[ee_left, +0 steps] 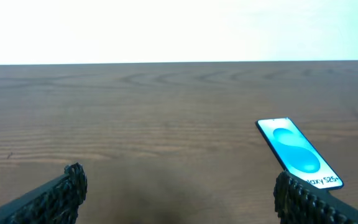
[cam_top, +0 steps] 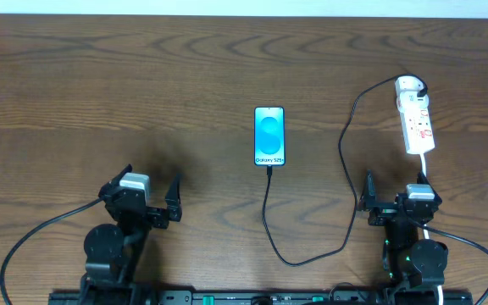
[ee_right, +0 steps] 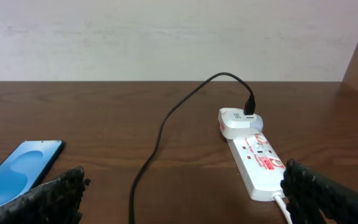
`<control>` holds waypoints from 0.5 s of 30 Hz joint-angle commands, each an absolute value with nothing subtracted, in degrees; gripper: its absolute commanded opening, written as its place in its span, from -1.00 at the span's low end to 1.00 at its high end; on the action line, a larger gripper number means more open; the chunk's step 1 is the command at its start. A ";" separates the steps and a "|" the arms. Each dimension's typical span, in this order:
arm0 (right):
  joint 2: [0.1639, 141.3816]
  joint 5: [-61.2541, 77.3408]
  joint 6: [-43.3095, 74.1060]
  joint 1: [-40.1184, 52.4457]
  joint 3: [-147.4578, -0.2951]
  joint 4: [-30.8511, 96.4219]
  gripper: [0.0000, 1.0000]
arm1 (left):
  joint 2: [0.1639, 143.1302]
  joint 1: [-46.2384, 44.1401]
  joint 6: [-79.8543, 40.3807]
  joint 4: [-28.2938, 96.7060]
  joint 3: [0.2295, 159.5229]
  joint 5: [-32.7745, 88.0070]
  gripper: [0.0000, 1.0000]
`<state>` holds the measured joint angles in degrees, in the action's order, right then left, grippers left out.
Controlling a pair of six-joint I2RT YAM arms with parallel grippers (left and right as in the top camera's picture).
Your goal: Plug charger to phone and switch on socket
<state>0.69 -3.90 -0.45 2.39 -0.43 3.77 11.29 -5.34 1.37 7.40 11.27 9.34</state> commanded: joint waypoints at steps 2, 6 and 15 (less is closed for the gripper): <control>0.32 -4.34 -0.47 3.05 -0.30 3.95 0.99 | 8.58 -5.04 1.91 1.83 7.33 9.85 0.96; 0.32 -4.34 -0.47 3.05 -0.30 3.92 0.99 | 7.07 -5.04 1.89 -1.50 5.10 9.85 0.95; 0.32 -4.34 -0.47 3.05 -0.30 3.95 0.99 | 2.63 -3.95 1.89 -4.67 2.00 9.23 0.95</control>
